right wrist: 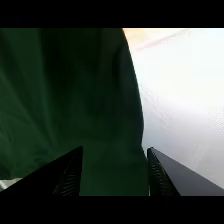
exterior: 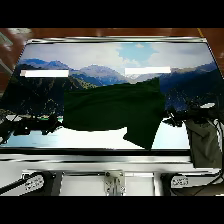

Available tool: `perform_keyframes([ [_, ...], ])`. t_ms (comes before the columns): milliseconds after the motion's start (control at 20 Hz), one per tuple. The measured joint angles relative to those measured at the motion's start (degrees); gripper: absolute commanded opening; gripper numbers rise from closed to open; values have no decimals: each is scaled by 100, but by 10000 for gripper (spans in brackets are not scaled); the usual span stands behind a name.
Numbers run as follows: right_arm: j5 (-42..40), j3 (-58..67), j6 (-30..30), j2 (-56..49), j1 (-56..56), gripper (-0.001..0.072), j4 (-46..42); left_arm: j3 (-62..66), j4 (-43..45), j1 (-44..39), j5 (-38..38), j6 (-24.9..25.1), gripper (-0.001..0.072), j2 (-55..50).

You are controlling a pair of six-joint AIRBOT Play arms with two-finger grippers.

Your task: Fold the shirts.

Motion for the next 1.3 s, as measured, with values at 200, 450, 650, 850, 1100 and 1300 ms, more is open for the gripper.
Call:
perform_keyframes([
  [200, -363, 11, -44, -216, 223, 63, 131, 205, -11, 0, -4, -2, 37, 61],
  [450, 48, 706, -682, 205, 293, 62, 168, 1049, 407, 0, -341, 140, 36, 332],
  [650, 507, 2098, -1178, 1519, 302, 62, 212, 3040, 708, -4, -798, 553, 37, 1093],
  [850, -55, 3639, -1344, 3327, 308, 62, -33, 5663, 822, -2, -258, 557, 37, 1904],
  [1100, -796, 4544, -1113, 5322, 310, 62, -1128, 7694, 944, 0, -39, 70, 37, 2726],
  [1300, -343, 4712, -560, 6201, 308, 62, -2170, 8105, 1681, 0, -1084, -531, 37, 3215],
])
